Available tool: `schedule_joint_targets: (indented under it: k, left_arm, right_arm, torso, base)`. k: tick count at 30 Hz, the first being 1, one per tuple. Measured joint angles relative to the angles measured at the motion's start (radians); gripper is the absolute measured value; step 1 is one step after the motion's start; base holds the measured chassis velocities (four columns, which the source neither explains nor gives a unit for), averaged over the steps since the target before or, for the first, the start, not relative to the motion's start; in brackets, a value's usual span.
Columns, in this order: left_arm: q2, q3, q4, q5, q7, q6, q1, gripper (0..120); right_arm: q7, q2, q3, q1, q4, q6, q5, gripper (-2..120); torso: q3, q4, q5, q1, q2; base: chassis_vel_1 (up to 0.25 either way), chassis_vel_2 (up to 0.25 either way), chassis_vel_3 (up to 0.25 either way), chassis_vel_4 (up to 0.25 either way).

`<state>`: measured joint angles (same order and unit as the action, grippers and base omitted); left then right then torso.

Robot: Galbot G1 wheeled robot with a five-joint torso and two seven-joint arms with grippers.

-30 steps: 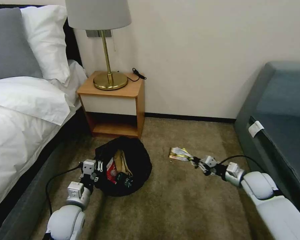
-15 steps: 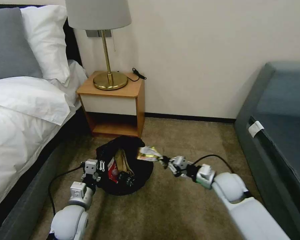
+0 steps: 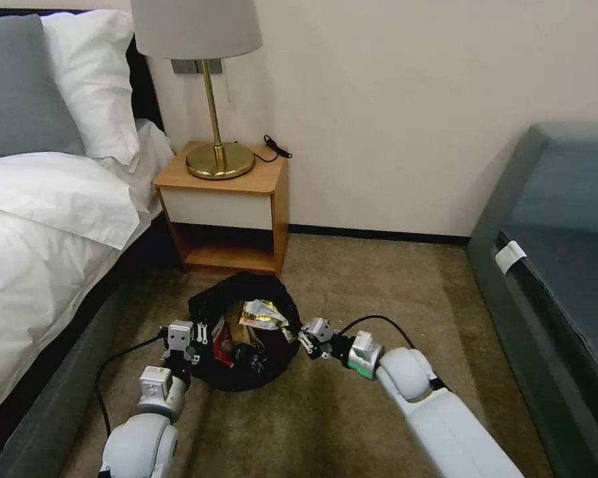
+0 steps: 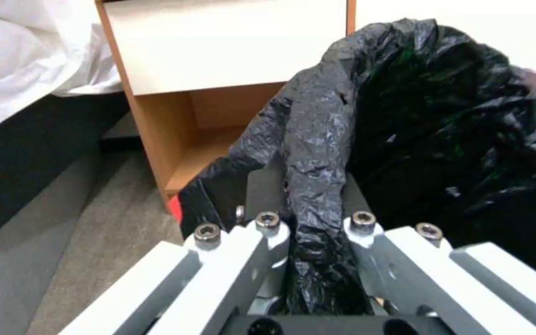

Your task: Pick up the trash bin, then pick up the garbage on the floor and place it into the trash bin.

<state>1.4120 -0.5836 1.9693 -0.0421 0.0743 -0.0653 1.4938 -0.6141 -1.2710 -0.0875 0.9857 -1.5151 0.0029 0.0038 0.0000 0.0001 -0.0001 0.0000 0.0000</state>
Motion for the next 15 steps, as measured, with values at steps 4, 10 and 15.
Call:
schedule_joint_targets:
  k: [4, 10, 15]
  left_arm:
    - [0.007, -0.003, 0.002, -0.001, 0.002, 0.002, 0.007, 4]
    - [0.012, -0.005, 0.002, -0.001, 0.005, 0.009, 0.013, 4]
    - [0.025, -0.004, 0.001, 0.005, 0.009, 0.016, 0.016, 4]
  right_arm:
    - [0.013, -0.01, 0.015, -0.022, 0.031, 0.007, 0.0, 0]
    - [0.022, -0.014, 0.027, -0.031, 0.037, 0.007, 0.002, 0]
    - [0.064, -0.016, 0.067, -0.027, -0.008, -0.013, 0.006, 2]
  torso:
    - [0.0, 0.0, 0.0, 0.0, 0.0]
    - [0.0, 0.0001, 0.0001, 0.0, 0.0]
    - [0.0, 0.0, 0.0001, 0.0, 0.0]
  base:
    - [0.0, 0.0, 0.0, 0.0]
    - [0.0, 0.0, 0.0, 0.0]
    - [0.0, 0.0, 0.0, 0.0]
